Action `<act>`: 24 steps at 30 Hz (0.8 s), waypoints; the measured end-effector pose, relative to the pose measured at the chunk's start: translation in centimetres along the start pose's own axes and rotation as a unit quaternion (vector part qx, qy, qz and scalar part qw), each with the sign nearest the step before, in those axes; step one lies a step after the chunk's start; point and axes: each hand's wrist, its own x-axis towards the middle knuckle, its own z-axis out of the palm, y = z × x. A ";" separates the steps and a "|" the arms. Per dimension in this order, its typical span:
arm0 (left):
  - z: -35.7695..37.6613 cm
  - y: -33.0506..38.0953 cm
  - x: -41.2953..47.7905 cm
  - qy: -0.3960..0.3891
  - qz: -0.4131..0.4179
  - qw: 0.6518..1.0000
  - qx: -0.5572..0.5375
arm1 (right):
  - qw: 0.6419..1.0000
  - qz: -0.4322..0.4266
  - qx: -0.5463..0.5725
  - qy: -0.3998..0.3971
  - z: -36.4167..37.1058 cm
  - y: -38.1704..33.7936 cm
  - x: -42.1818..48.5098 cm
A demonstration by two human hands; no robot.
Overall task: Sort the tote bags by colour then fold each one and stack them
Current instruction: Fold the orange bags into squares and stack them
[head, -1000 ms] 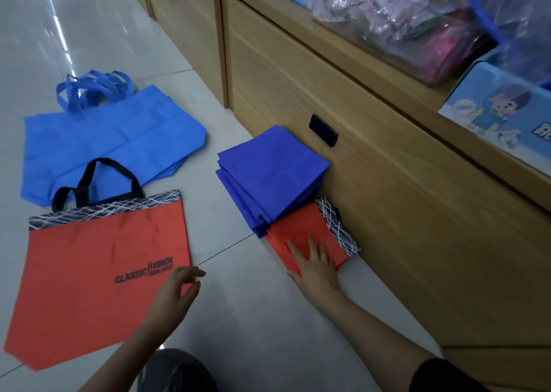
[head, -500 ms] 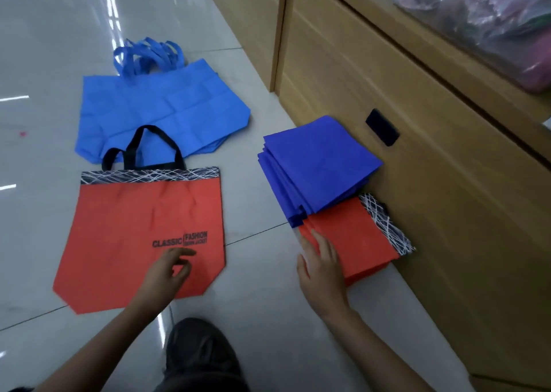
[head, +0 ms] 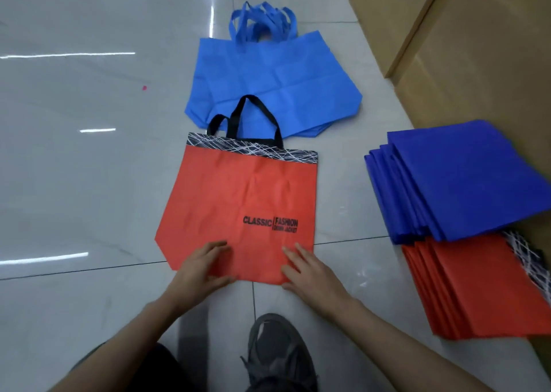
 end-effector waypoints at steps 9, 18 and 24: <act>-1.1 -2.3 0.1 -0.062 0.079 0.984 0.145 | 0.997 0.007 -0.029 0.068 0.3 -0.5 -0.1; -1.0 -1.9 -0.8 0.004 0.114 0.976 0.183 | 0.994 0.021 -0.027 0.101 -0.9 -1.0 1.1; -5.9 -4.1 -0.7 0.189 0.008 0.982 0.011 | 0.980 0.067 0.100 0.157 -4.8 2.7 1.5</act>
